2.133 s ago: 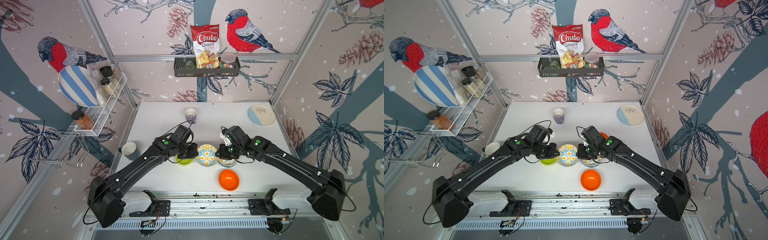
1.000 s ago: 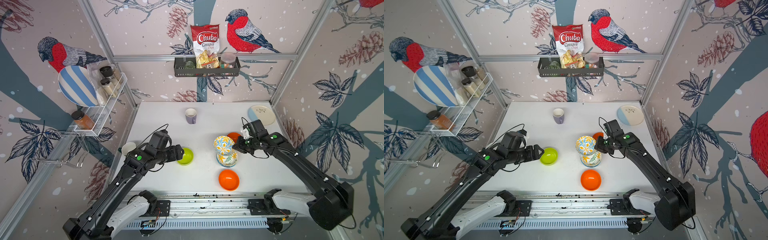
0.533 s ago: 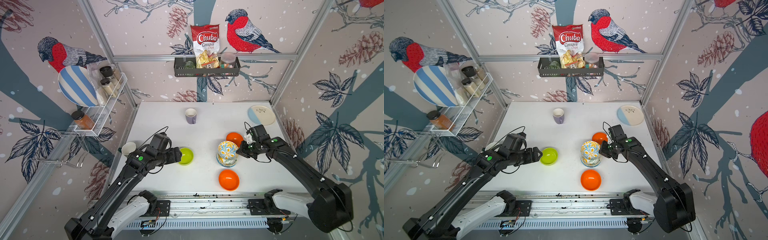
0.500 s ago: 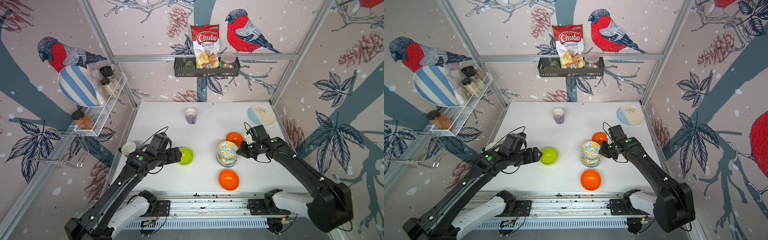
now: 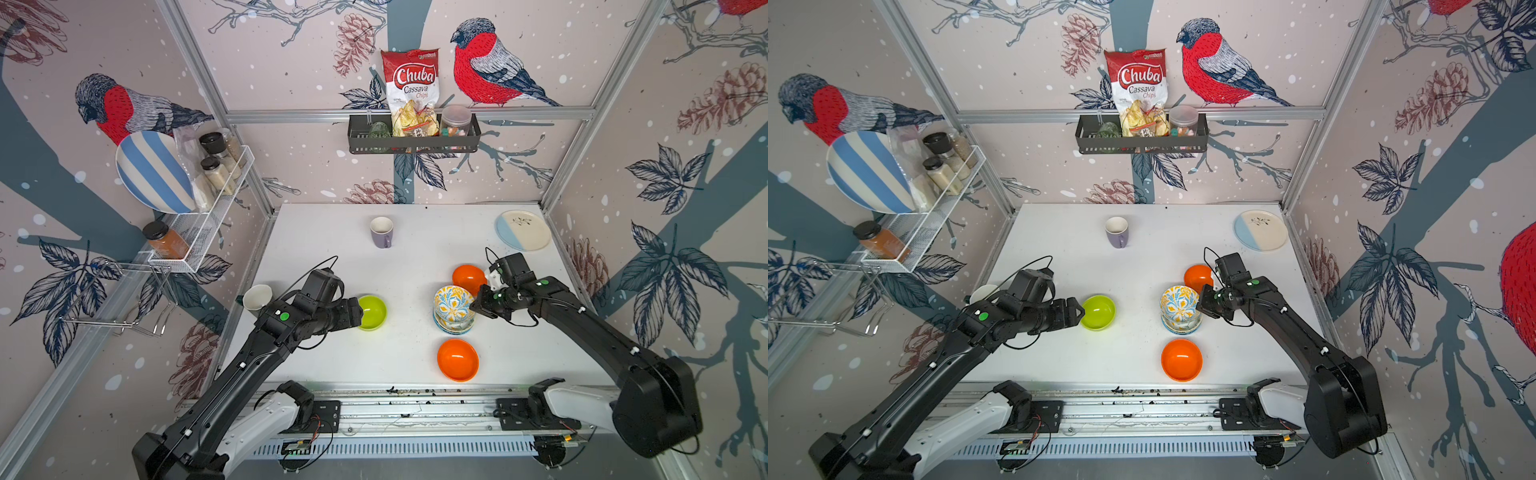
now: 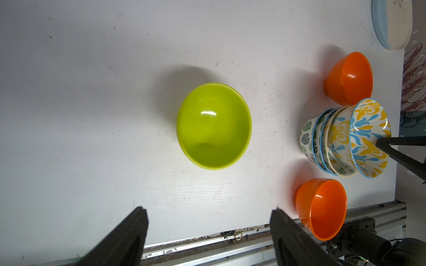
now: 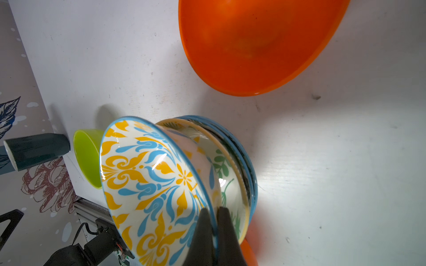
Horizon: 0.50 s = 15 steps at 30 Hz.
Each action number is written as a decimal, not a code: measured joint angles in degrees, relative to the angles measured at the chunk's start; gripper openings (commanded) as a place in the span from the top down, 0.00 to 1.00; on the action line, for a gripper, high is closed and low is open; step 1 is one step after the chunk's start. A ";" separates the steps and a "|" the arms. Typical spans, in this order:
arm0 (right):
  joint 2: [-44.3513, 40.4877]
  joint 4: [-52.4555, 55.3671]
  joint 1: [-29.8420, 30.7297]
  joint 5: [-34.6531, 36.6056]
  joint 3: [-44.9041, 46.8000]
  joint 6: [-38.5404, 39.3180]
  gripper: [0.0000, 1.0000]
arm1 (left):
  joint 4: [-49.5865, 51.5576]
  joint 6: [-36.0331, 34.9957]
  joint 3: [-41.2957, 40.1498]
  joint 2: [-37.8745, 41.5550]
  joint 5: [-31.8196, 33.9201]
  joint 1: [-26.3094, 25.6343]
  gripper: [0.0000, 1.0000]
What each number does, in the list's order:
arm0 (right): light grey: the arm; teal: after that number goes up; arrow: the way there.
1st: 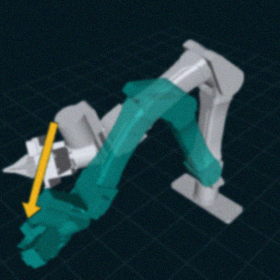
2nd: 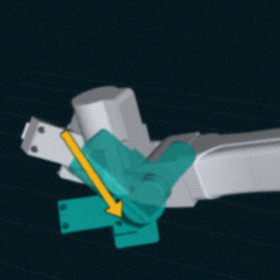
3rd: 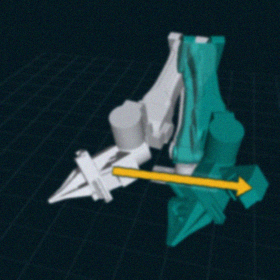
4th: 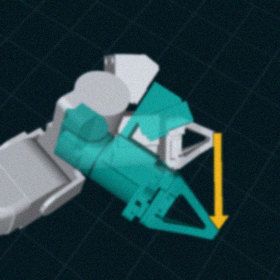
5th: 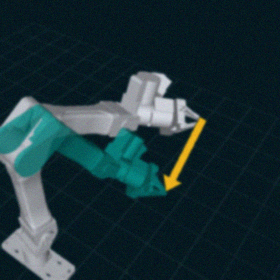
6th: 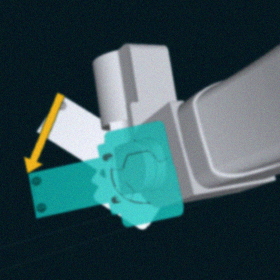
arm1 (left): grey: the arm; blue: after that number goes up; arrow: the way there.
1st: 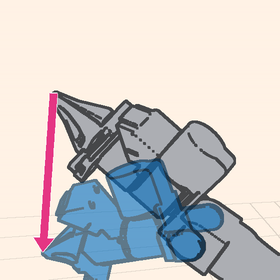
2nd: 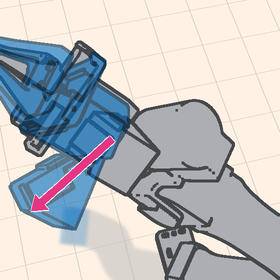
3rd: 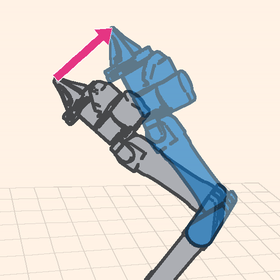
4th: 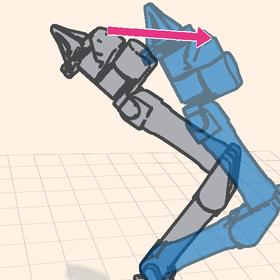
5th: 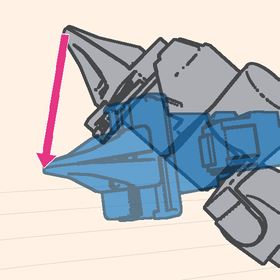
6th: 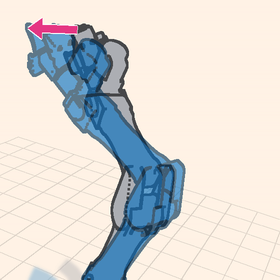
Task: Stack the bowls
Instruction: Place the bowl on the bowl.
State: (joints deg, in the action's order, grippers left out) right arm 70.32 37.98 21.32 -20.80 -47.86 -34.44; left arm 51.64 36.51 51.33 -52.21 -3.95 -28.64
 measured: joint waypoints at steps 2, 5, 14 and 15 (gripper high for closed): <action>0.31 0.00 0.00 -0.02 0.20 0.20 1.00 | 0.00 -0.07 -0.48 0.02 0.35 0.00 0.15; 0.52 -0.02 -0.02 -0.02 0.22 0.50 1.00 | -0.02 -0.07 -1.14 0.00 0.94 0.00 0.15; 0.83 -0.35 -0.07 -0.04 0.50 1.27 1.00 | -0.09 -0.07 -1.55 -0.02 1.01 0.04 0.15; 0.83 -0.42 -0.07 -0.04 0.61 1.27 1.00 | -0.09 -0.07 -1.62 0.00 1.01 0.04 0.15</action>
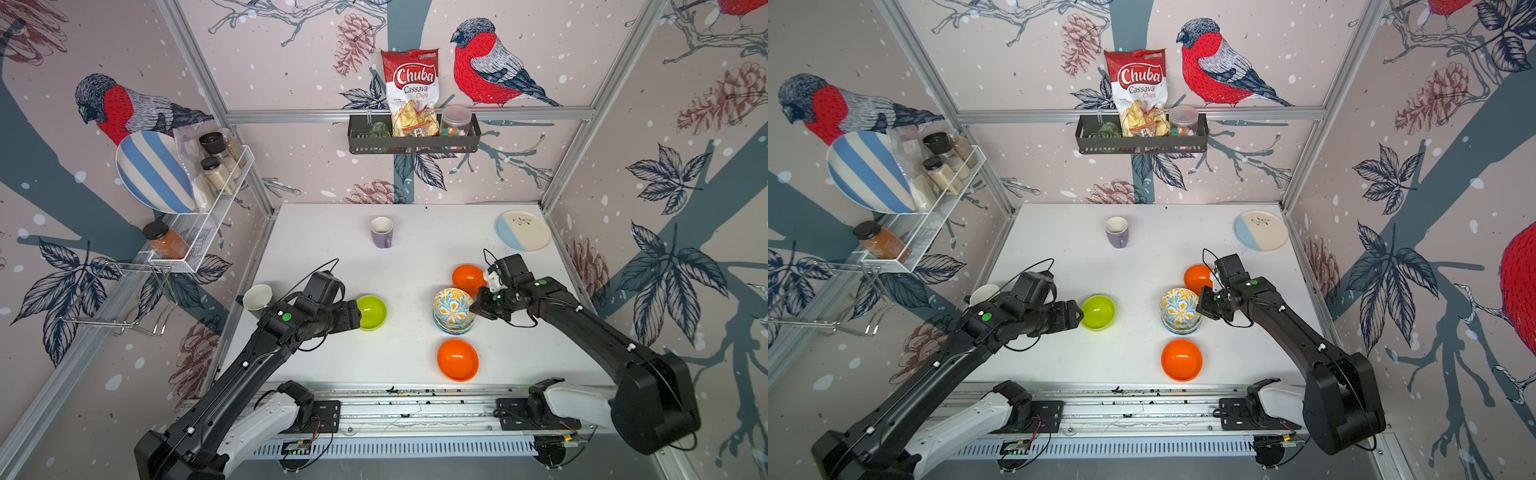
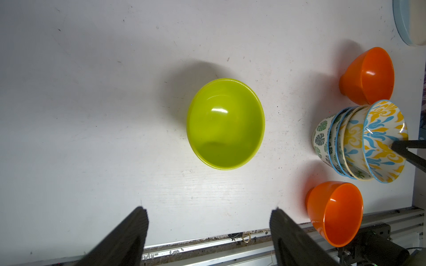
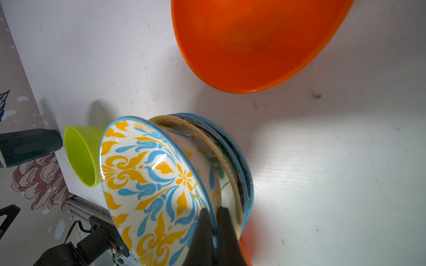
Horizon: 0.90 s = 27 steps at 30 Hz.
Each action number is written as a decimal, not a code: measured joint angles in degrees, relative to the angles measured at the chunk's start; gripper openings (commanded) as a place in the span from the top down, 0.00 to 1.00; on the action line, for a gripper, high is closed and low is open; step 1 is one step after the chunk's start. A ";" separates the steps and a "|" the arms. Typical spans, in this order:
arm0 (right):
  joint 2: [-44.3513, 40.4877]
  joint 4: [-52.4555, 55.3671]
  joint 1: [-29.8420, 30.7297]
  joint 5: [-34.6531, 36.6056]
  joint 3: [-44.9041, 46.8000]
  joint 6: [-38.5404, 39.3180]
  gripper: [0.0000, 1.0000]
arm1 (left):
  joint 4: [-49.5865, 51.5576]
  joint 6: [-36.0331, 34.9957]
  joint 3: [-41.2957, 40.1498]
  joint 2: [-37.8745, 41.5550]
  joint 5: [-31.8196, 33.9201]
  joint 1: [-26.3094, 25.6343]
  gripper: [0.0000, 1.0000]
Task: Stack the bowls
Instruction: Place the bowl on the bowl.
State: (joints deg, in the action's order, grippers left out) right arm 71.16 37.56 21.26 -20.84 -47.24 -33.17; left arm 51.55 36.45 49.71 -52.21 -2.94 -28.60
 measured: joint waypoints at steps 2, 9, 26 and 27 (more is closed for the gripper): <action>0.00 0.00 0.00 0.00 0.09 0.00 1.00 | 0.00 0.02 -0.17 0.00 0.00 0.02 0.15; -0.13 -0.17 0.00 0.02 0.37 0.17 1.00 | 0.00 0.02 -0.42 0.37 -0.02 0.02 0.15; -1.05 -0.20 -0.02 0.07 1.31 0.22 1.00 | -0.02 0.02 -0.66 0.76 -0.07 0.02 0.15; -1.05 -0.22 -0.02 0.07 1.36 0.22 1.00 | -0.04 0.02 -0.70 0.79 -0.07 0.02 0.15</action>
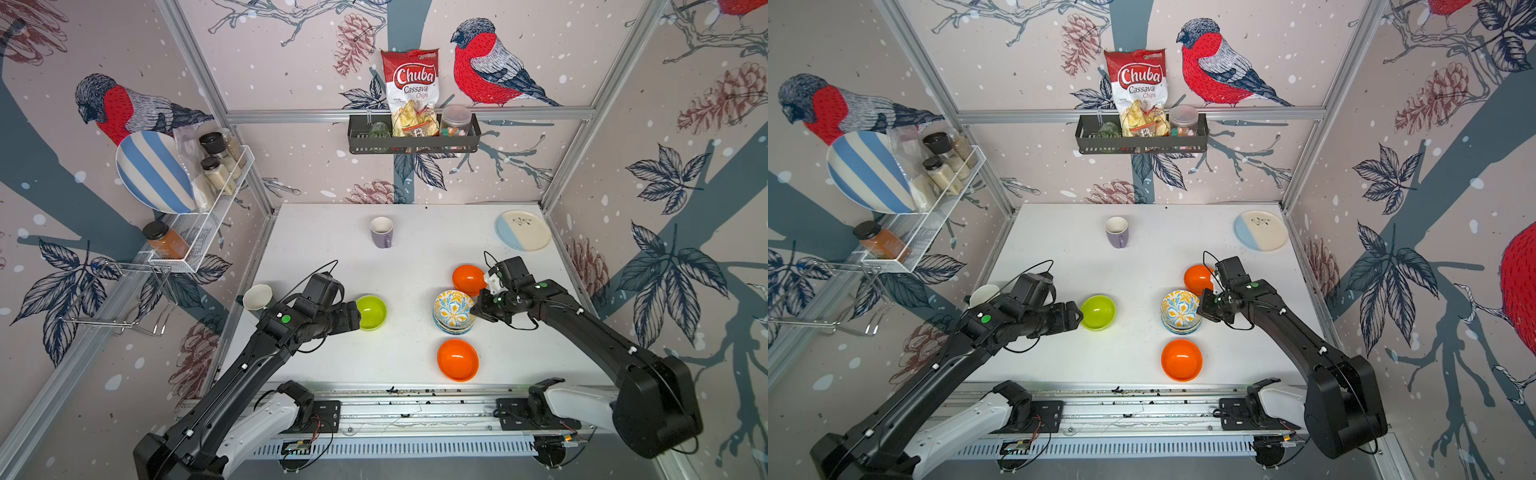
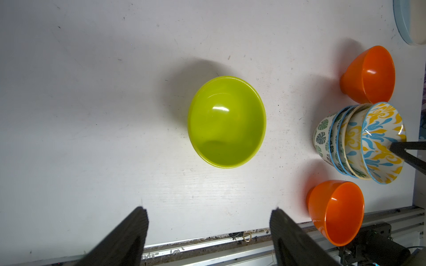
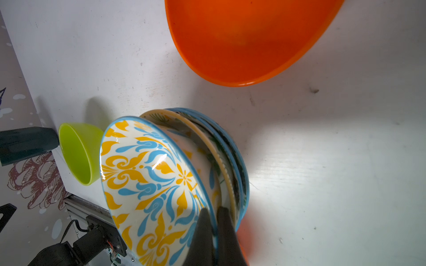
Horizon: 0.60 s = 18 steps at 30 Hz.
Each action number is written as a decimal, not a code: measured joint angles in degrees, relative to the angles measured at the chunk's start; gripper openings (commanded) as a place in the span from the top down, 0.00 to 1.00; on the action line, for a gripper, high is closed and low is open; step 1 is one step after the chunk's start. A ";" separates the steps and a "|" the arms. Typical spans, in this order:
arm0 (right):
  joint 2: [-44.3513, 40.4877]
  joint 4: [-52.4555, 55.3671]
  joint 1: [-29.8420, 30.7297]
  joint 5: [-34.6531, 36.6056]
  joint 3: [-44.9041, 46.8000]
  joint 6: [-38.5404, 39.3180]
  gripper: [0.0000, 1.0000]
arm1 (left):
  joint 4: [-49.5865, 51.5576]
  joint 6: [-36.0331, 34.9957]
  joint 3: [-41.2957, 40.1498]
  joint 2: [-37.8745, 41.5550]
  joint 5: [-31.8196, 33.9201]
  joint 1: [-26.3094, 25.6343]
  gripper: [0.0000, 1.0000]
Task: Stack the bowls
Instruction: Place the bowl on the bowl.
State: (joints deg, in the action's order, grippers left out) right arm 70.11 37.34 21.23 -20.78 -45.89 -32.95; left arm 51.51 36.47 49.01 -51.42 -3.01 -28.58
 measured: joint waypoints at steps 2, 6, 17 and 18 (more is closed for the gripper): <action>0.00 0.02 0.00 0.02 0.13 0.02 1.00 | 0.02 0.00 -0.04 0.04 0.00 0.00 0.15; 0.00 -0.04 0.00 0.33 0.44 0.04 1.00 | 0.00 0.00 -0.04 0.09 -0.02 0.00 0.15; 0.04 -0.39 0.00 0.61 0.68 0.17 1.00 | -0.11 0.00 -0.15 -0.26 -0.04 0.00 0.15; 0.07 -0.42 0.00 0.61 0.68 0.17 1.00 | -0.13 0.00 -0.20 -0.26 -0.04 0.00 0.15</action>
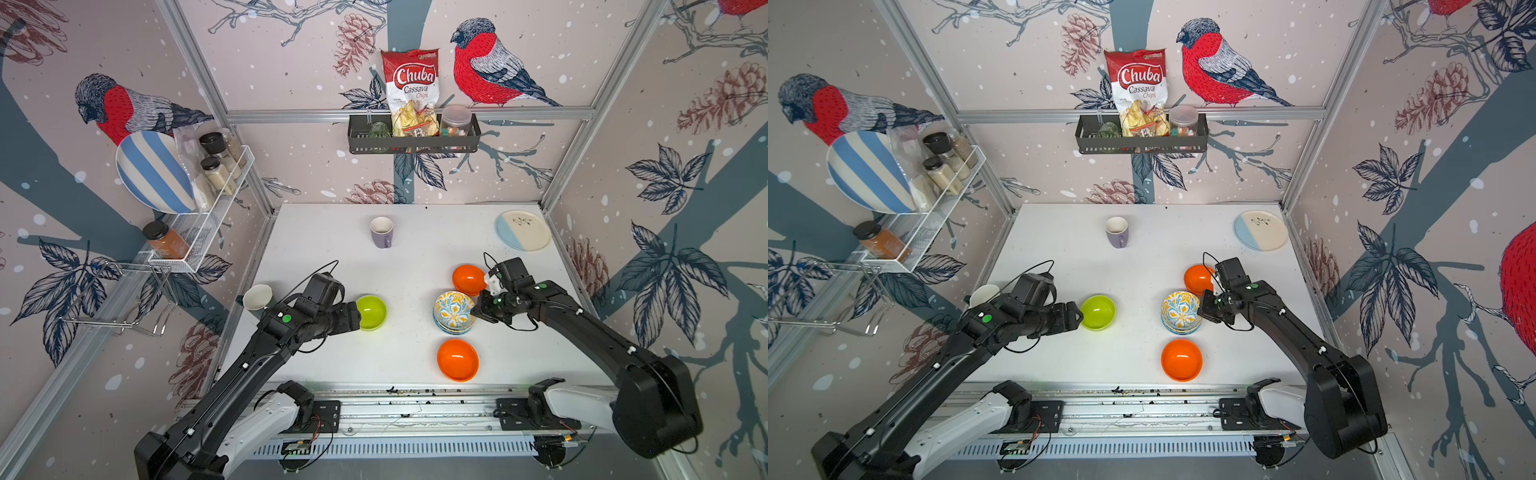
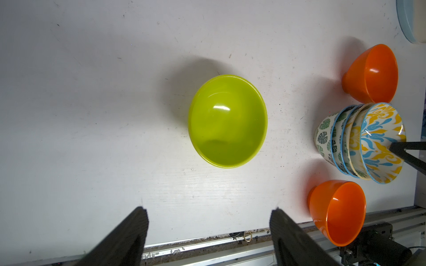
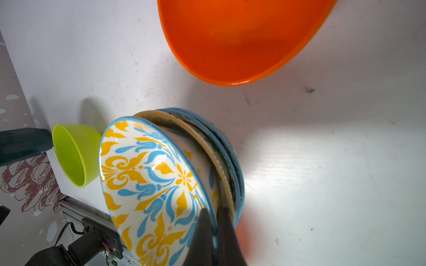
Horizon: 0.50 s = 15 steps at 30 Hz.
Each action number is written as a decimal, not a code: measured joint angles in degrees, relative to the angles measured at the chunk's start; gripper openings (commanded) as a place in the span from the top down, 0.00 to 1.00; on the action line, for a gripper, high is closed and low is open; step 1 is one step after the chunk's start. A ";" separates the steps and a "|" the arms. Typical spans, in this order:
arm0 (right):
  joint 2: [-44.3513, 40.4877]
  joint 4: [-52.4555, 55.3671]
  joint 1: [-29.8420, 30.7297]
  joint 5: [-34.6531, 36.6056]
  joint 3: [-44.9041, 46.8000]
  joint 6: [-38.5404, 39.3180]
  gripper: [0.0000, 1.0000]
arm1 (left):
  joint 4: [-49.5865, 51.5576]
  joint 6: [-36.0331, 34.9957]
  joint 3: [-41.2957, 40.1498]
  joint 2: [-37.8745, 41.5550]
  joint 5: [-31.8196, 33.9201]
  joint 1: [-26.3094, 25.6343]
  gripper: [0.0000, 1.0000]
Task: Stack the bowls
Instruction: Place the bowl on the bowl.
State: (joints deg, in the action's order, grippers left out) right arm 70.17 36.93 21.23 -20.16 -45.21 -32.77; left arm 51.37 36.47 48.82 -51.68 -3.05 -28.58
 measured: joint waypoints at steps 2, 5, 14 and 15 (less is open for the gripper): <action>0.02 -0.02 0.00 0.00 0.00 0.02 1.00 | -0.02 0.00 -0.02 -0.04 -0.02 0.00 0.15; 0.02 -0.04 0.00 0.00 0.04 0.02 1.00 | -0.04 0.00 -0.07 -0.09 -0.09 0.00 0.15; 0.04 -0.46 0.00 -0.02 0.22 0.04 1.00 | -0.13 0.00 -0.15 -0.20 -0.28 0.00 0.15; 0.04 -0.46 0.00 -0.02 0.22 0.04 1.00 | -0.20 0.00 -0.20 -0.22 -0.37 0.00 0.15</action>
State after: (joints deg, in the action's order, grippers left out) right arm 70.22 36.47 21.23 -20.18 -44.99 -32.73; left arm 51.18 36.47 48.62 -51.90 -3.42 -28.58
